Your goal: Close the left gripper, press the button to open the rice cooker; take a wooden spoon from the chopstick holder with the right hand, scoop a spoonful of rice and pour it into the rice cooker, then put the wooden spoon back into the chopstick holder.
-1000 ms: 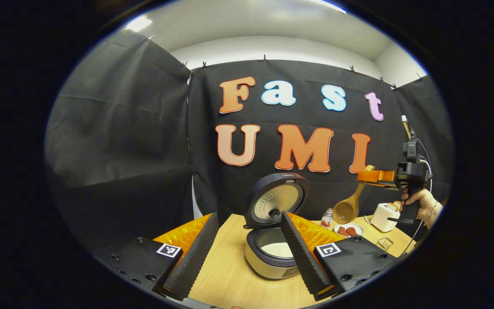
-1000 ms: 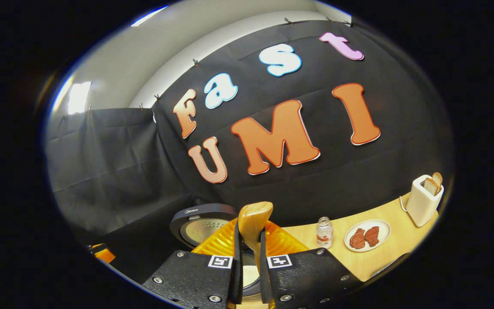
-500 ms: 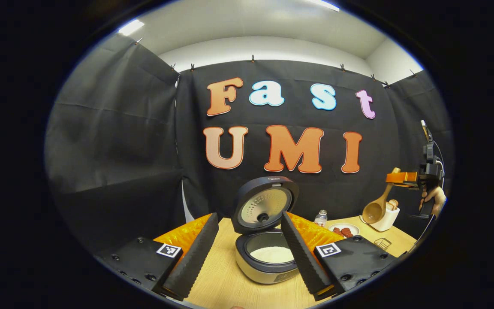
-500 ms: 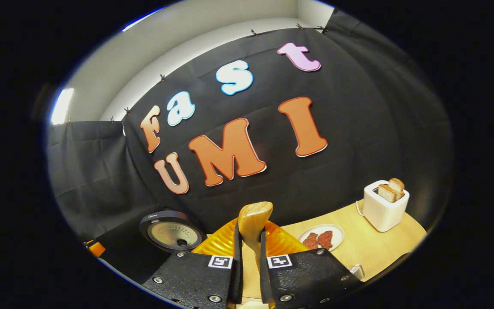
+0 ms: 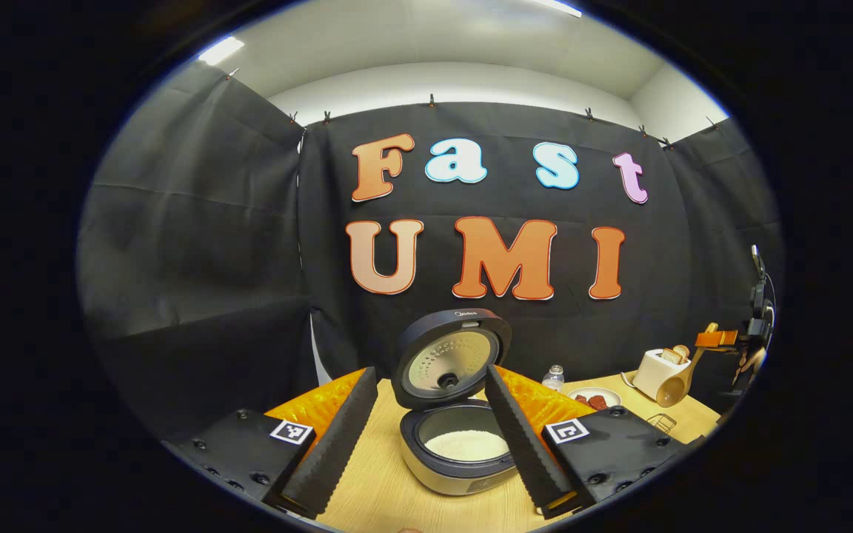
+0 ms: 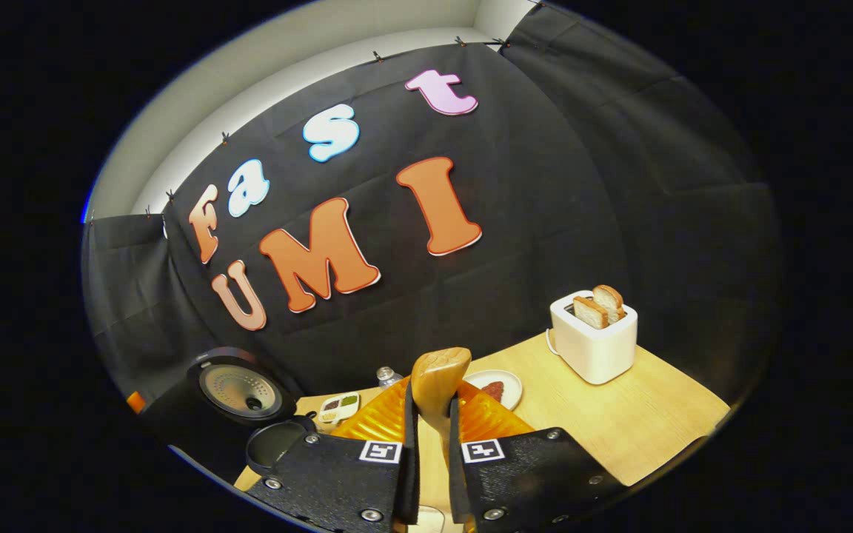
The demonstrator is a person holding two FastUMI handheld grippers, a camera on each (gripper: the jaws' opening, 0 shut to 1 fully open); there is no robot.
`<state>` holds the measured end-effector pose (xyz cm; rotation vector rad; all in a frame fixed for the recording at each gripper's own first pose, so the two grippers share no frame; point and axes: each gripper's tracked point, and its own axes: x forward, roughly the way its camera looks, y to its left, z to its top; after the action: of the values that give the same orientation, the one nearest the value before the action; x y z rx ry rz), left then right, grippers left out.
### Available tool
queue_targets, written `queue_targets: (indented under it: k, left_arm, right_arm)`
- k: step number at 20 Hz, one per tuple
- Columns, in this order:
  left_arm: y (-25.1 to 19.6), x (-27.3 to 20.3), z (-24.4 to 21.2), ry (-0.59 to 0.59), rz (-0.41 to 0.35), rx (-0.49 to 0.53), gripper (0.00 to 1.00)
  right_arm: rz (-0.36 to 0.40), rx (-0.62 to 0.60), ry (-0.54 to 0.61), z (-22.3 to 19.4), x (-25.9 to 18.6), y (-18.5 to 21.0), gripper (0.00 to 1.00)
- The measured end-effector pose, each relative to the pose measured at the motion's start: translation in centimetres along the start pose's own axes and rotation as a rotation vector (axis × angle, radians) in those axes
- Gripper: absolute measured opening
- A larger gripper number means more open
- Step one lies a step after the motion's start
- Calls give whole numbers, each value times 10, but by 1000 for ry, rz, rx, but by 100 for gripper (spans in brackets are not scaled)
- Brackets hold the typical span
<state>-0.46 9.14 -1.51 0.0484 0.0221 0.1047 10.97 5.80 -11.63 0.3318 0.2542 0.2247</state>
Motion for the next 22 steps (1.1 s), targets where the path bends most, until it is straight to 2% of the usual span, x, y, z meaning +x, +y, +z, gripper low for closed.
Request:
queue_targets:
  k: [9,15,17,19,22]
  left_arm:
    - [4,-1,2,10,43,-19,100]
    - [5,1,-2,15,62,-6,100]
    - [7,2,-5,21,69,-1,96]
    - [9,3,-8,27,73,-8,100]
    - [6,10,-6,15,56,-29,100]
  right_arm:
    - [-114,23,70,-64,21,-77,16]
    - [-113,44,144,-115,38,-92,16]
    - [-107,67,164,-126,39,-95,16]
    - [-97,96,165,-131,37,-95,16]
    - [-80,104,161,-132,38,-96,16]
